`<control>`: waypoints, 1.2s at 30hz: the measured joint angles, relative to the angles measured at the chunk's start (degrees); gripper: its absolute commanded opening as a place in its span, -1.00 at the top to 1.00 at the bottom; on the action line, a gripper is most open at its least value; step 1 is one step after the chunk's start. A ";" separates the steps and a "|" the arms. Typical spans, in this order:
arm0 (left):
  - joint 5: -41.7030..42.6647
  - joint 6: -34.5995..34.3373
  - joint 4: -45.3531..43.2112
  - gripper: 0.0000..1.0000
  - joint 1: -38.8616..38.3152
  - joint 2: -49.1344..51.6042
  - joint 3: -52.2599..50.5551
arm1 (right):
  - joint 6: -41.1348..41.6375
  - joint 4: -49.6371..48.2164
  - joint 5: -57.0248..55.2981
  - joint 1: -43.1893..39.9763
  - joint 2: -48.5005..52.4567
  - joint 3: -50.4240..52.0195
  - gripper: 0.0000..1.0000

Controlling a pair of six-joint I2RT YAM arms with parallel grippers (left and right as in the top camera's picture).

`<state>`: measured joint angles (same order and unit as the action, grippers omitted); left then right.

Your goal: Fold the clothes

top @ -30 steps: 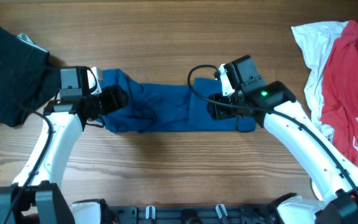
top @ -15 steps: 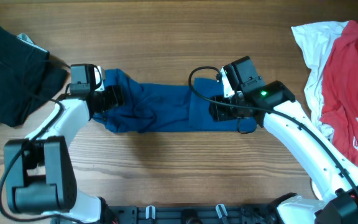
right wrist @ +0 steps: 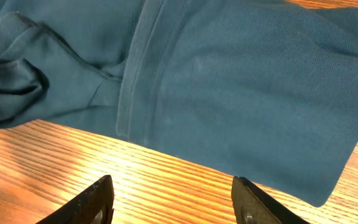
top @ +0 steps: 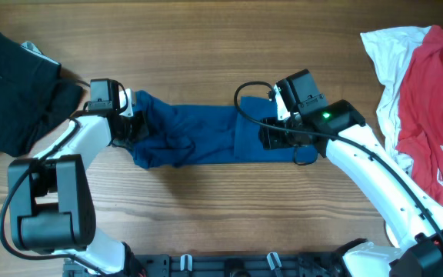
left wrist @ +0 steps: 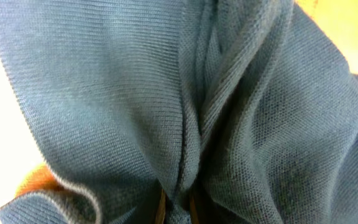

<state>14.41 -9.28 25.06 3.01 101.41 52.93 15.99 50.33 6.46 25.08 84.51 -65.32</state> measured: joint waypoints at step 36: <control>24.55 -8.28 19.74 0.79 7.89 -13.68 21.14 | 2.10 -16.48 1.40 0.76 27.04 -3.08 0.45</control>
<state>38.96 -17.56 44.80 10.90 87.72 74.06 18.09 33.85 7.86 25.85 111.55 -68.40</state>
